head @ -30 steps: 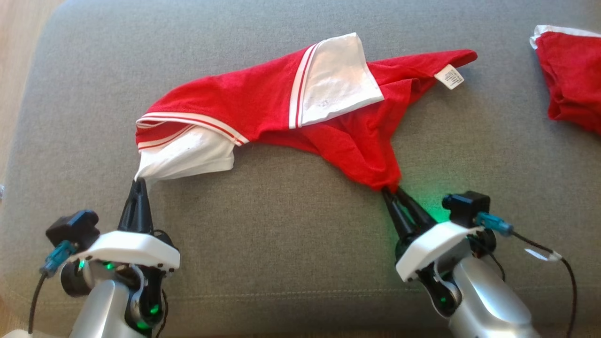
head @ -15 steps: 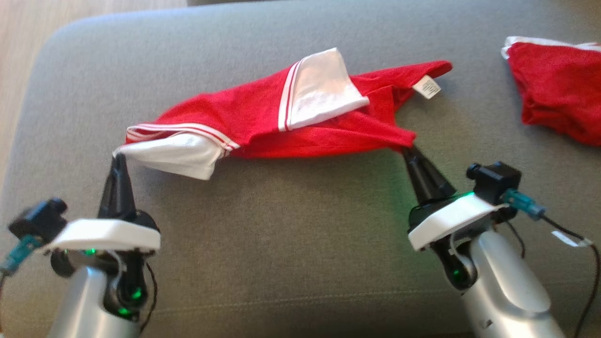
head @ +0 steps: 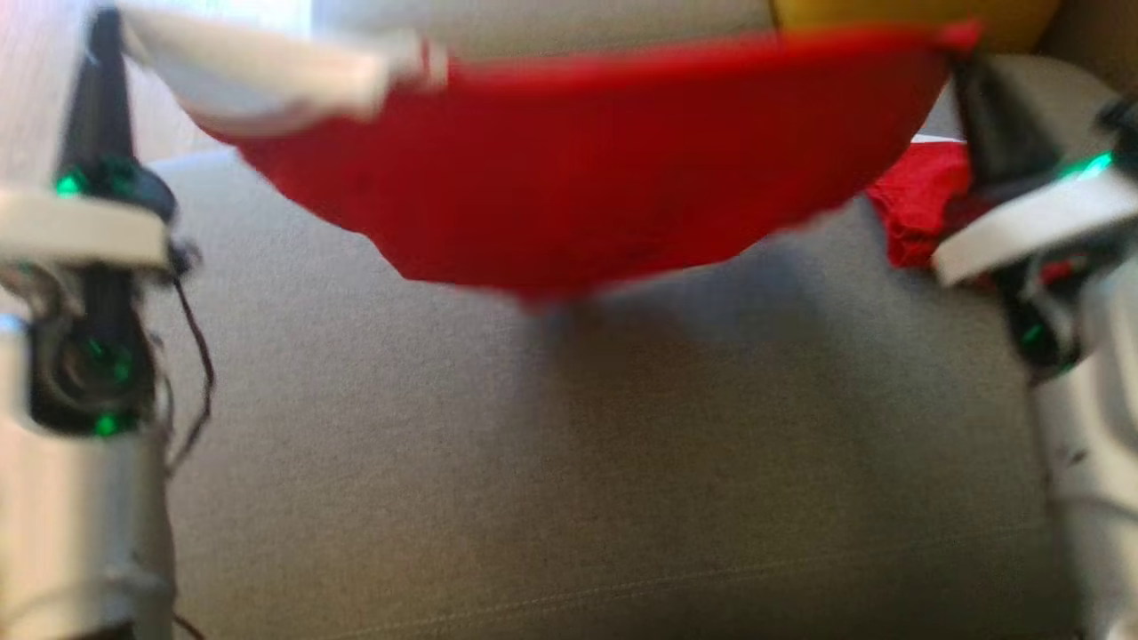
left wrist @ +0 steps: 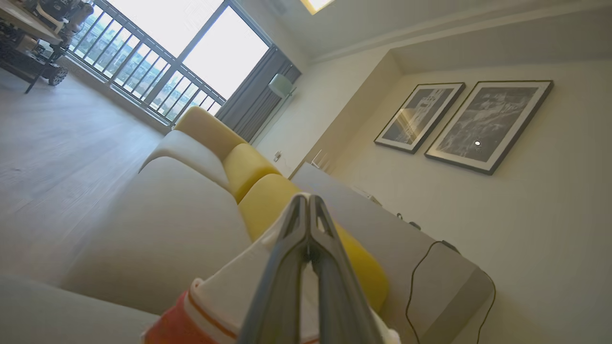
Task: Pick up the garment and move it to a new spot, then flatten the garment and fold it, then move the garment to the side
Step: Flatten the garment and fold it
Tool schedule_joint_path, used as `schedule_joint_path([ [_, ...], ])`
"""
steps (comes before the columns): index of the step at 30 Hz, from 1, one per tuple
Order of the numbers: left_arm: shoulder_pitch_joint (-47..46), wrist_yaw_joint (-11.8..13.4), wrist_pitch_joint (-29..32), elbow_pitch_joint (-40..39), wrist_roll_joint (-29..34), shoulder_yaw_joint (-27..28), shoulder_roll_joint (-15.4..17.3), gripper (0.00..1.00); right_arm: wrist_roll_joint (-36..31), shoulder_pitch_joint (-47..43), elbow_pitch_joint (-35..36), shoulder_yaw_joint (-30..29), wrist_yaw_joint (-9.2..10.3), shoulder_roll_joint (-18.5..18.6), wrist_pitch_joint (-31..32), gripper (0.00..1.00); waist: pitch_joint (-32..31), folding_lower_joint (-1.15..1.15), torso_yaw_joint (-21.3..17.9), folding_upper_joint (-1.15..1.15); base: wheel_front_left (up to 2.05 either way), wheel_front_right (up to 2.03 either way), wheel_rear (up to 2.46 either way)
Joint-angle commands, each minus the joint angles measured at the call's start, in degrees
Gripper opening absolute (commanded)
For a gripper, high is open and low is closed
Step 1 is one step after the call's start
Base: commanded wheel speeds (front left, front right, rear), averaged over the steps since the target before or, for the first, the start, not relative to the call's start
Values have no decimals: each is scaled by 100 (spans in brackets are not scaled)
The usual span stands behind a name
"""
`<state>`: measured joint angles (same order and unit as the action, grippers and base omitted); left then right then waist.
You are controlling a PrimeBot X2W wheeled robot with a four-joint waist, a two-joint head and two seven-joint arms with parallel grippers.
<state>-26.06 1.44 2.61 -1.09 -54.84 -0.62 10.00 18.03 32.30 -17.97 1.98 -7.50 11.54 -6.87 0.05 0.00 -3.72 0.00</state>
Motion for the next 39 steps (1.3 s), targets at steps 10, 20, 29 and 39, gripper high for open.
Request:
schedule_joint_path([
  [10,-1824,486,794,-23,-223,25,297,0,693,1574,101,96,1,564,1063,0,-205,0,-115,0,0,0,0],
  [20,-2882,331,1046,1553,31,-189,685,0,824,2745,-1210,790,1,359,1368,0,106,0,-241,0,0,0,0],
  [29,-4932,-313,-69,3125,924,-542,1000,0,174,4725,-2946,977,1,-29,547,0,1656,0,-149,0,0,0,0],
  [39,-6449,-877,-1675,3865,1301,-948,850,0,-1207,6136,-3935,262,1,149,-776,0,3059,0,371,0,0,0,0],
])
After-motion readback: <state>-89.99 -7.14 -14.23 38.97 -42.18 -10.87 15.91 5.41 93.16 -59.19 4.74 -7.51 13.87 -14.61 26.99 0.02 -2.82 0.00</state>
